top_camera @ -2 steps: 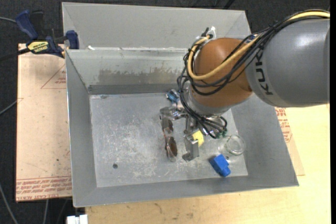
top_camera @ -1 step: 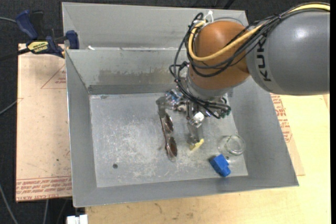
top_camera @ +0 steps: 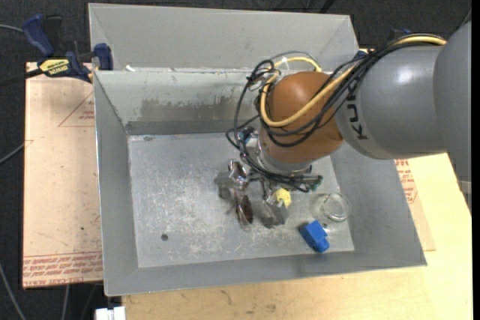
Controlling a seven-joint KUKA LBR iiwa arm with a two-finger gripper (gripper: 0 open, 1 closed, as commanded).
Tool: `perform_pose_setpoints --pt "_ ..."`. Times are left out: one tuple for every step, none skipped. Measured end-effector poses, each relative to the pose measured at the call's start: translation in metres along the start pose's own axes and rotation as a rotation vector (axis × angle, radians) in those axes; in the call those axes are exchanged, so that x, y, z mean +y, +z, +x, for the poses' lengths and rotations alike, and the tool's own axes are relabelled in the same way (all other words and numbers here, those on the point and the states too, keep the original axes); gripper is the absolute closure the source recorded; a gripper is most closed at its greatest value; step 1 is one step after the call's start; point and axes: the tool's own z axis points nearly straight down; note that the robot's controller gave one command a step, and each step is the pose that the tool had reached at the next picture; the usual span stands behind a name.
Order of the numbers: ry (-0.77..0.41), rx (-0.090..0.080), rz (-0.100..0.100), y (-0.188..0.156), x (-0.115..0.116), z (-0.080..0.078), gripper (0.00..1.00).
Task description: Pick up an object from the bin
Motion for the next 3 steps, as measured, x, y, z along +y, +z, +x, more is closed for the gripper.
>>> perform_pose_setpoints --pt "-0.298 -0.002 0.001 -0.0007 -0.0171 -0.0269 1.00" --pt "-0.298 -0.002 0.000 -0.0007 -0.0171 -0.0269 1.00" --pt "-0.298 -0.001 -0.001 -0.0029 -0.0165 -0.0265 1.00"
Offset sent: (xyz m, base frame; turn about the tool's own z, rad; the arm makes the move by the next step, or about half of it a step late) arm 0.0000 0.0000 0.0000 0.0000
